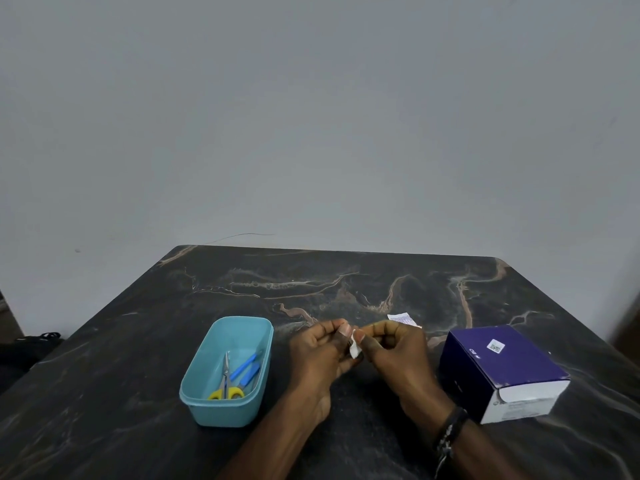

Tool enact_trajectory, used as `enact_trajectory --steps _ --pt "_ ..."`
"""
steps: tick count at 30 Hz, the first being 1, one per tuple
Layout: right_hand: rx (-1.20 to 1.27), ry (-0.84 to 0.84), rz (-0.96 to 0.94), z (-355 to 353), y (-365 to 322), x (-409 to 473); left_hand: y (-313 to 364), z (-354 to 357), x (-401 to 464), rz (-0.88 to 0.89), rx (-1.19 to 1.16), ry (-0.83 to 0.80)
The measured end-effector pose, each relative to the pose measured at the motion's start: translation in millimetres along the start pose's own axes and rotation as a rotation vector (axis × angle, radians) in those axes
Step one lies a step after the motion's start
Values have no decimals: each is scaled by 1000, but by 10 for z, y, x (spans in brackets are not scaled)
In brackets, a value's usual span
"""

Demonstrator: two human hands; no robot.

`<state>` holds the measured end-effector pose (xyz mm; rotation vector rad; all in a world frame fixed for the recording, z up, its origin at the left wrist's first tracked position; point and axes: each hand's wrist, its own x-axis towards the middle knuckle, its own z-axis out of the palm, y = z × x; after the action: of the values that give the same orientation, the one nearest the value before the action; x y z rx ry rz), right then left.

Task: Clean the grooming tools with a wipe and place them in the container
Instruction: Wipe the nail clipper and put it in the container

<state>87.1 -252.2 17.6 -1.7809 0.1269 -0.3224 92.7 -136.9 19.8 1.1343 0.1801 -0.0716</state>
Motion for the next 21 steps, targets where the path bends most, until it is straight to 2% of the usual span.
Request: enact_trajectory --steps 5,10,17,21 --pt "-99 62 -120 24 31 9 -4 -13 3 -51 -64 -47" --pt "-153 -46 -141 32 53 -5 -11 -8 12 -63 -76 -15" --pt "-135 -183 10 4 6 -6 -2 -25 30 -61 -58 3" --pt "-36 -227 71 -30 -24 -19 -15 -21 22 -61 -18 -19"
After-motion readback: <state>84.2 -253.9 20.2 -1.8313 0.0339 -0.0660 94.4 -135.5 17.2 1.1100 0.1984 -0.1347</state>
